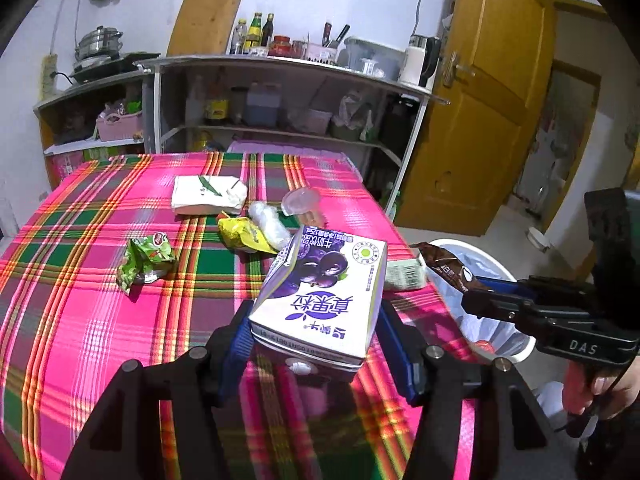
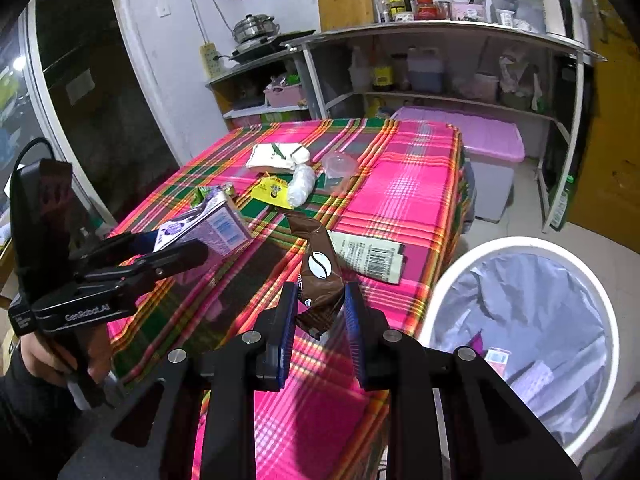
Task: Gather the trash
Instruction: 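Carry the milk carton and brown wrapper over the bin and open both tools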
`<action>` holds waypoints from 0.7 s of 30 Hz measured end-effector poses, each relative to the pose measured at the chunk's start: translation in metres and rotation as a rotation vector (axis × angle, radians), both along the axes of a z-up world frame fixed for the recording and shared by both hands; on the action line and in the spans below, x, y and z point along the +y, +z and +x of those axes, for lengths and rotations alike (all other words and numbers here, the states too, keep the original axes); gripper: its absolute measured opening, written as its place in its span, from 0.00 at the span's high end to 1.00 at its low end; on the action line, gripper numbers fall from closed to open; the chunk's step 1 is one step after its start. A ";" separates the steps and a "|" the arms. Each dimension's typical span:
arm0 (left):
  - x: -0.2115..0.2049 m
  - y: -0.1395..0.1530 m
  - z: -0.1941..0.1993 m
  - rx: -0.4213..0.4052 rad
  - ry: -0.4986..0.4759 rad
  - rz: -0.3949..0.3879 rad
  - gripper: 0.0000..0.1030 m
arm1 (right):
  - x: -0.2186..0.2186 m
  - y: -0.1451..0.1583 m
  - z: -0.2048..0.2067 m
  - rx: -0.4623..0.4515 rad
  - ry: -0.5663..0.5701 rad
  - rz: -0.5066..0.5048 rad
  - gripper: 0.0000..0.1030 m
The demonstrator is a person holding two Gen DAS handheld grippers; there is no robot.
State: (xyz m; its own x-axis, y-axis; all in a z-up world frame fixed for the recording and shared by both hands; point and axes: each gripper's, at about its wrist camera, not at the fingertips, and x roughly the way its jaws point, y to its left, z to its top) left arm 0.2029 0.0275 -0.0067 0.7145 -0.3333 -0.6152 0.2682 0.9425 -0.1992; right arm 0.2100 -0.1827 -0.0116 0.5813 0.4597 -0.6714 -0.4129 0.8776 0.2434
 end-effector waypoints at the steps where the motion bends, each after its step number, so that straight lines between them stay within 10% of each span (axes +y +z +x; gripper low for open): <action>1: -0.002 0.002 -0.004 -0.006 0.001 -0.002 0.42 | -0.001 0.002 -0.002 -0.004 -0.002 0.000 0.76; 21: -0.059 0.032 -0.039 -0.065 -0.078 -0.037 0.42 | -0.064 0.021 -0.044 -0.059 -0.145 0.015 0.76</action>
